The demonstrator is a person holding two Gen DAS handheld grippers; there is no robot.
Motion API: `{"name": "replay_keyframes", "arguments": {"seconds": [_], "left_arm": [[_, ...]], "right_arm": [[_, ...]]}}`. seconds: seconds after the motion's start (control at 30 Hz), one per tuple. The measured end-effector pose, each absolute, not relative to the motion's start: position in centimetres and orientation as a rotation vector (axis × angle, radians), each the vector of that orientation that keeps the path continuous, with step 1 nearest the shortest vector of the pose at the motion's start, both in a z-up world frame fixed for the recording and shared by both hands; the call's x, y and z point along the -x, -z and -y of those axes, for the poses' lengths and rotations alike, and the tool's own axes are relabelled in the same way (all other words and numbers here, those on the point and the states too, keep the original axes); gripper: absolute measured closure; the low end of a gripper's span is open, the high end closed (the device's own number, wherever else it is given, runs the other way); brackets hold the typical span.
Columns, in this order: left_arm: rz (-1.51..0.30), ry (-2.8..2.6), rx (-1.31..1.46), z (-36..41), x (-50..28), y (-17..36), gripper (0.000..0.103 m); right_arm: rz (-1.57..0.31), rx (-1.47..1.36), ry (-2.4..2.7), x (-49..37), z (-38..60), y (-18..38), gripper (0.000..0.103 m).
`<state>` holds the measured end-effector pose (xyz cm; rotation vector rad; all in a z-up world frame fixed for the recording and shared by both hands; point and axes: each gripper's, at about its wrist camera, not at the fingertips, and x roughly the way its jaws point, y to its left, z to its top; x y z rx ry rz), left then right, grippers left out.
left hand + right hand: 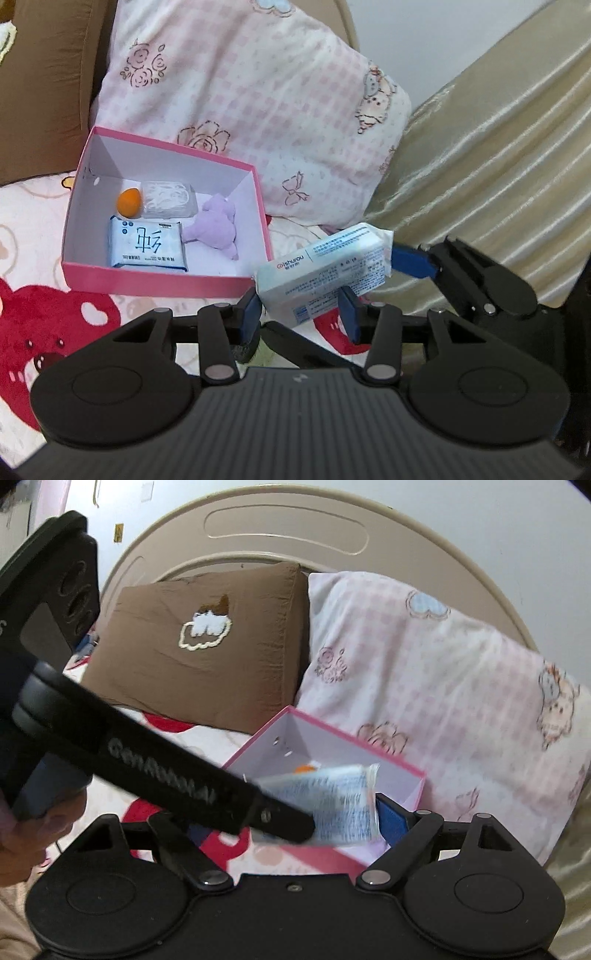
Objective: Organize objects
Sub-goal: 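Carry the white medicine box with the left gripper over the pink box, then lower the medicine box into the pink box and open the left gripper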
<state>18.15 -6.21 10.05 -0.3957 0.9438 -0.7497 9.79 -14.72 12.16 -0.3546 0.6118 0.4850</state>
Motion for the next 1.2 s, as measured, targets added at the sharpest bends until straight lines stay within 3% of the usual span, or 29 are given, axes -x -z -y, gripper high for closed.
{"name": "replay_keyframes", "arguments": {"seconds": [0.23,0.53,0.83,0.87,1.0,1.2], "left_arm": [[-0.966,0.693,0.416,5.7,-23.0,-7.9,0.06],[-1.015,0.642,0.416,6.5,-27.3,-3.0,0.06],[-1.013,0.547,0.448,6.0,-33.0,0.7,0.06],[-1.017,0.529,0.438,6.0,-33.5,1.0,0.06],[-1.014,0.477,0.397,6.5,-35.1,2.3,0.06],[-1.066,0.451,0.356,8.3,-36.1,4.6,0.06]], "right_arm": [[-0.638,0.412,-0.535,-14.5,12.1,-11.6,0.012],[-0.727,0.315,-0.556,-20.1,12.2,-6.6,0.012],[-0.897,0.017,-0.649,-28.1,14.4,-2.0,0.009],[-0.902,-0.001,-0.65,-28.7,14.4,-1.4,0.01],[-0.965,0.01,-0.623,-30.7,14.1,0.8,0.034],[-1.028,-0.007,-0.561,-32.7,15.0,3.1,0.047]]}}
